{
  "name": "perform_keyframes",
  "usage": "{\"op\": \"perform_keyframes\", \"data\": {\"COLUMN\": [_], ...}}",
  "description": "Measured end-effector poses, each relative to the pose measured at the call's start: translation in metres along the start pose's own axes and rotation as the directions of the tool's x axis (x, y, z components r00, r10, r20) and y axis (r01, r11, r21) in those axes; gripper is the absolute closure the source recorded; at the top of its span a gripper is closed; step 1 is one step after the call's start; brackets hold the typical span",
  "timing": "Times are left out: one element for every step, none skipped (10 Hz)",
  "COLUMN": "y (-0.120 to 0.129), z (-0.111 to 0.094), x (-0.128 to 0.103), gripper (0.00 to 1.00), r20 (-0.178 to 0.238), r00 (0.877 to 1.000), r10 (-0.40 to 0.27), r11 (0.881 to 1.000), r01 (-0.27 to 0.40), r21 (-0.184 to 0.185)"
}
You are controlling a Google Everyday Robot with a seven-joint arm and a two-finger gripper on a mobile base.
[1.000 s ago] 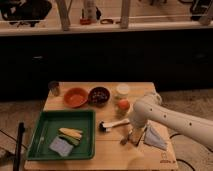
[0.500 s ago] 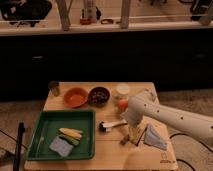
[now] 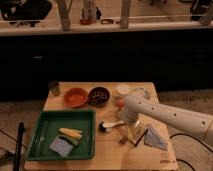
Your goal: Place brush in red bowl
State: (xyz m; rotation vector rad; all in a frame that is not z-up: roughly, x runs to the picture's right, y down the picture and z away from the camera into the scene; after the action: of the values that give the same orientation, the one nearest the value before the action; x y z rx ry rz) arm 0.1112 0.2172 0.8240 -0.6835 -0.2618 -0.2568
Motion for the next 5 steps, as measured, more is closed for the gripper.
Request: {"op": "perform_keyframes", "data": {"y": [-0.0035, -0.0071, -0.0093, -0.0116, -0.0134], "z": [0.0017, 0.0034, 0.0044, 0.0052, 0.0057], "x": [-0.001, -0.0019, -0.0012, -0.0001, 0.0004], "gripper": [0.2, 0.2, 0.2, 0.2, 0.2], "r20": [0.0, 0.001, 0.001, 0.001, 0.003], "r00": [1.0, 1.0, 1.0, 1.0, 1.0], "r10": [0.0, -0.002, 0.0, 0.003, 0.005], "r11": [1.0, 1.0, 1.0, 1.0, 1.0], "r01": [0.0, 0.002, 0.0, -0.003, -0.005], "r21": [-0.006, -0.011, -0.015, -0.019, -0.022]}}
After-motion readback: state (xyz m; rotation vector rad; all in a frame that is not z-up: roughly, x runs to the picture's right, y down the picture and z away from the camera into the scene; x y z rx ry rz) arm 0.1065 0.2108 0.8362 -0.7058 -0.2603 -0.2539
